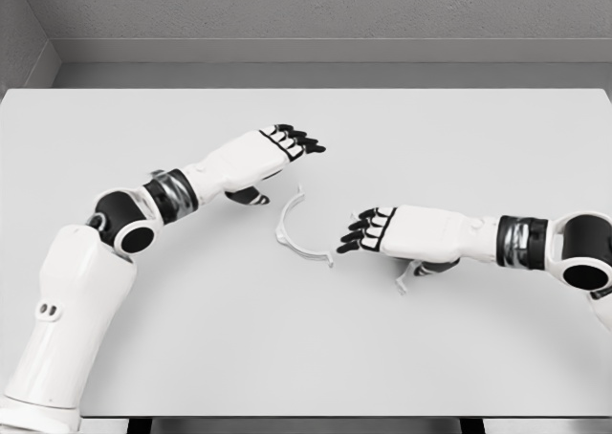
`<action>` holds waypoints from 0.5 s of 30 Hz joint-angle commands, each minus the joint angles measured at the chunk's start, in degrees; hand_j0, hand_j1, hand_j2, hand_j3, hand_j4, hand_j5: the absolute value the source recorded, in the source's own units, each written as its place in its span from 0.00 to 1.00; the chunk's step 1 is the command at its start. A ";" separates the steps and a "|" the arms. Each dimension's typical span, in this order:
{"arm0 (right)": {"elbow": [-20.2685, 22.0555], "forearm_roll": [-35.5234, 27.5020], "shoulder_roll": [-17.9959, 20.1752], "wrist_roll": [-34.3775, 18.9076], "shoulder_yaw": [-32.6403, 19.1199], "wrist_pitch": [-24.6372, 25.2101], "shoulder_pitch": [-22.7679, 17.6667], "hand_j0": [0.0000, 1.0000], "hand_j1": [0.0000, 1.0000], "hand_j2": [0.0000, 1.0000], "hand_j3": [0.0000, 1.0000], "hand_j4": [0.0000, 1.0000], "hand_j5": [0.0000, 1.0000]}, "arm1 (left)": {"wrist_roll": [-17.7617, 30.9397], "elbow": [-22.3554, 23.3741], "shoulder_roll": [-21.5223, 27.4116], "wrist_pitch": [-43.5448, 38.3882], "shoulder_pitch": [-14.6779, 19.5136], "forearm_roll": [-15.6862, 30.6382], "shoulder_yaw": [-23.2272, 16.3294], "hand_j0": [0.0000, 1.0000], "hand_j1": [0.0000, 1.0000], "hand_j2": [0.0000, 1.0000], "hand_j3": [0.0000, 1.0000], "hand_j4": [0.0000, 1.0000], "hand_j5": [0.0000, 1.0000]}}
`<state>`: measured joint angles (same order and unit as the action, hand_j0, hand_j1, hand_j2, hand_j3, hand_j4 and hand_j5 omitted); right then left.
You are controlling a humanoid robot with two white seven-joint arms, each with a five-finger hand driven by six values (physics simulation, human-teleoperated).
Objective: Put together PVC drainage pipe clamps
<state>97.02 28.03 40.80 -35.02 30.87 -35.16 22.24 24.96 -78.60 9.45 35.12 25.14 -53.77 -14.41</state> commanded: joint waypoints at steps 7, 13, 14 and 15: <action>0.28 -0.26 1.48 0.02 0.07 0.16 -0.97 1.00 1.00 1.00 1.00 1.00 1.00 | 1.58 0.73 -0.66 -0.12 0.35 0.33 -0.35 1.00 1.00 1.00 1.00 1.00 1.00; -2.27 0.01 0.51 0.02 0.16 0.16 -0.09 1.00 1.00 1.00 1.00 1.00 1.00 | 1.58 4.42 -1.36 -0.12 2.81 0.42 -0.44 1.00 1.00 1.00 1.00 1.00 1.00; -2.45 0.09 0.42 0.02 0.16 0.16 0.00 1.00 1.00 1.00 1.00 1.00 1.00 | 1.58 4.77 -1.36 -0.12 3.16 0.50 0.17 1.00 1.00 1.00 1.00 1.00 1.00; -2.97 0.01 0.34 0.02 0.16 0.16 0.17 1.00 1.00 1.00 1.00 1.00 1.00 | 1.58 4.77 -1.36 -0.12 3.16 0.59 0.26 1.00 1.00 1.00 1.00 1.00 1.00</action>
<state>94.89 28.34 41.41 -35.02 31.05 -35.14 22.67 26.56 -75.00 8.16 35.13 28.30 -53.69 -14.51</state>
